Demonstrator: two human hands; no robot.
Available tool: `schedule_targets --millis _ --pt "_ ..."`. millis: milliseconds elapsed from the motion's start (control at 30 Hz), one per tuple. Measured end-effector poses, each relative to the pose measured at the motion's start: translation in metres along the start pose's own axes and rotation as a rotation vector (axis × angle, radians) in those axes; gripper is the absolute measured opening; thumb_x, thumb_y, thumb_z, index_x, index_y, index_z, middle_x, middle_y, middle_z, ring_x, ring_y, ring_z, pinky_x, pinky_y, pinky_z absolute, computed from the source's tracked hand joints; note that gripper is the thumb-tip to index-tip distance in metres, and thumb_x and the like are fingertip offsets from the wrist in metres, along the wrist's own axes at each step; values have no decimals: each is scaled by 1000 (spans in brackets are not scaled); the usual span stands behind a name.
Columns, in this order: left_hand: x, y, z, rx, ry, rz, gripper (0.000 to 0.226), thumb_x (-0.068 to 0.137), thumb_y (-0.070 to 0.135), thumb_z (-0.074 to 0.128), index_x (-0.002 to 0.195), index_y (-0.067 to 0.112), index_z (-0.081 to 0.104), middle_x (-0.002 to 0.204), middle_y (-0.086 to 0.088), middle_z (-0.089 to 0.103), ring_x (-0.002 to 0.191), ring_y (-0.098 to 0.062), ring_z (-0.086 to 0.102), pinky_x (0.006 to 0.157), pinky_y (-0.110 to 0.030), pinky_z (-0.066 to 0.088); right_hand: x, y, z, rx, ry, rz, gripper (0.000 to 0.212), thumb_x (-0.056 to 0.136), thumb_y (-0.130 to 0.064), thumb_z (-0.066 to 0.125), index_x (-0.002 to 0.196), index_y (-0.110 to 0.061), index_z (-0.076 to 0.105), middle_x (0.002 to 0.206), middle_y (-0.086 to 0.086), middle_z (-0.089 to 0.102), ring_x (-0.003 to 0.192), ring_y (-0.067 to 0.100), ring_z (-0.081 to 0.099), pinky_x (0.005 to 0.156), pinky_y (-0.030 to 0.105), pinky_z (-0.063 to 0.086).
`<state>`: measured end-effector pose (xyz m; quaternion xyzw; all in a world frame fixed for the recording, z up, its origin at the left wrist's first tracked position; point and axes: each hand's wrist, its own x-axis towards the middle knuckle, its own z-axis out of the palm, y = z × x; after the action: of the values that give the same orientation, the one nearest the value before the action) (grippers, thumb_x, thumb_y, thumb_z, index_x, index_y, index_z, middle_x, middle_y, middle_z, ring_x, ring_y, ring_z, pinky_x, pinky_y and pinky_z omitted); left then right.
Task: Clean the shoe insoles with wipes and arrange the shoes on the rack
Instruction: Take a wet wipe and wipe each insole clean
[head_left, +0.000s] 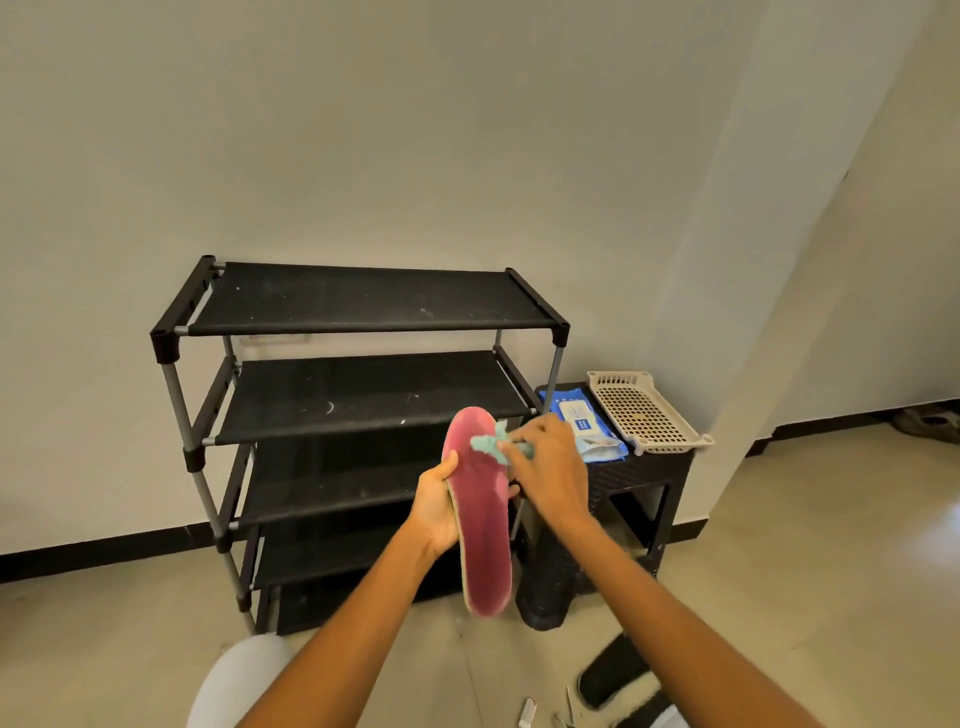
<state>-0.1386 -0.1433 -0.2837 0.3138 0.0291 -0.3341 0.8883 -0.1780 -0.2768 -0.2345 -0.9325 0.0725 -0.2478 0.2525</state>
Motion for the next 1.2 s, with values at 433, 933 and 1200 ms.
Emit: schedule_targets --millis 433,933,1200 --pt "12 -1 -8 190 116 -55 51 99 43 33 111 1 58 80 -16 71 81 -31 63 69 -42 50 -35 16 7 77 -359 -256 15 89 -34 60 94 -24 70 92 -14 64 86 5 51 76 22 43" --pt "21 8 2 -16 46 -26 58 95 48 31 127 4 50 120 -24 61 114 -39 55 98 -50 41 -58 11 28 400 -30 -68 15 84 -36 60 90 -26 68 101 -9 56 98 3 52 82 15 46" --pt "15 -6 6 194 20 15 60 89 58 41 118 9 61 101 -15 65 91 -27 62 82 -41 50 -41 -7 41 607 83 487 12 93 -21 54 95 -15 64 103 3 62 94 14 59 70 18 48"
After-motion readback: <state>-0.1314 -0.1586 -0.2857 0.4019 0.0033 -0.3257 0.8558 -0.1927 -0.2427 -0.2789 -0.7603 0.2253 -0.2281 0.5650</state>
